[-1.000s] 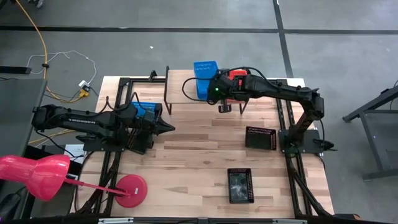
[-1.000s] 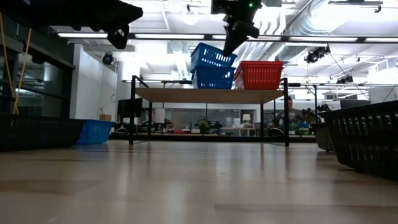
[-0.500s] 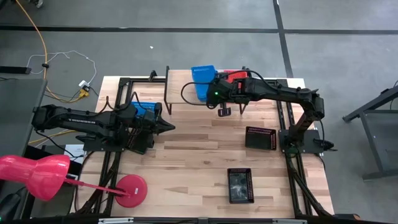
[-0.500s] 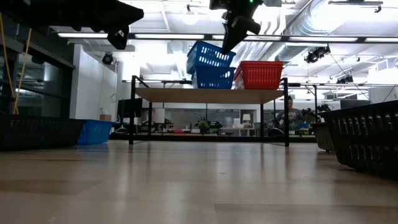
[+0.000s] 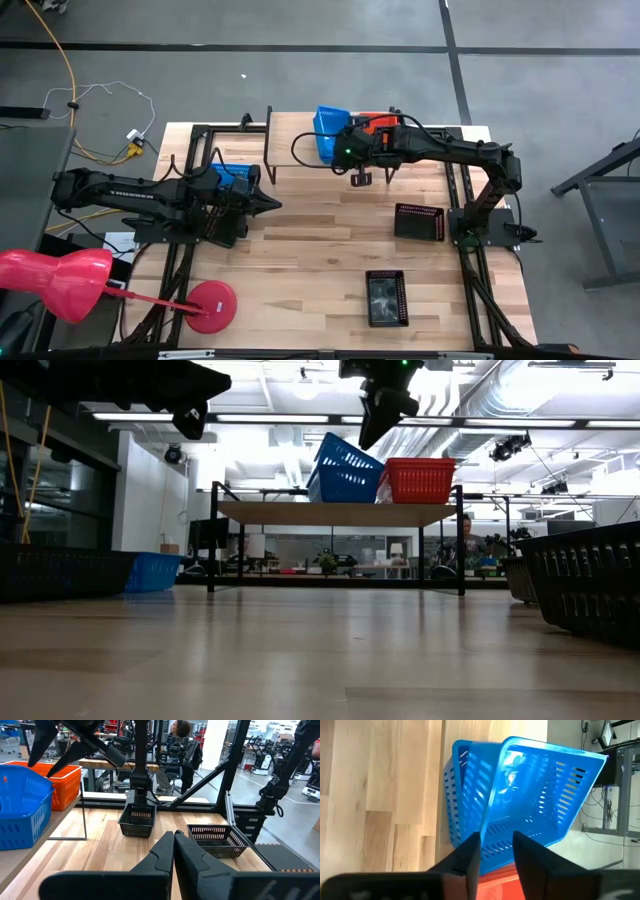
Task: Stack baskets on shelf by color
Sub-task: Stack the bottom right blue basket on the other blue basket on the shelf, then stack the blue basket on the other blue baskets on the shelf
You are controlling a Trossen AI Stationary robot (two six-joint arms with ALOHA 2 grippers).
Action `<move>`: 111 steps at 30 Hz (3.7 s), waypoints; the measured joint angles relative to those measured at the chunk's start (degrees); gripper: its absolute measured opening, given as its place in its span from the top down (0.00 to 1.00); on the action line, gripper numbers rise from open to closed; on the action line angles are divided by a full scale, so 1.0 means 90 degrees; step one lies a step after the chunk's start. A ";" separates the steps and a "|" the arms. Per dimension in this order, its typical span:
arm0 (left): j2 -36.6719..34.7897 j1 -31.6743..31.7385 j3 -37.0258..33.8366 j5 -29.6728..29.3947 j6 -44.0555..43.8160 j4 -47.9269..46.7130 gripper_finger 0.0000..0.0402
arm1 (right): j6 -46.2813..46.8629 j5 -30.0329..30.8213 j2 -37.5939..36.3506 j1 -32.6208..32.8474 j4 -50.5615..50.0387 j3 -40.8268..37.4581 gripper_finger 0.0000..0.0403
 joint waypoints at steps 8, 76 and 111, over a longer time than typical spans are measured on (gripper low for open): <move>0.0000 0.0000 0.0000 0.0000 0.0002 -0.0002 1.00 | 0.0000 0.0447 -0.0007 0.0002 0.0000 0.0005 0.61; 0.2197 0.0881 0.0691 -0.2759 0.0166 0.0870 1.00 | 0.0910 -0.2336 -0.0424 0.0385 -0.0254 0.0005 1.00; 0.4246 0.2674 0.3529 -0.1957 0.0219 -0.1058 1.00 | 0.1029 -0.1875 -0.0928 0.1088 -0.0395 0.0005 1.00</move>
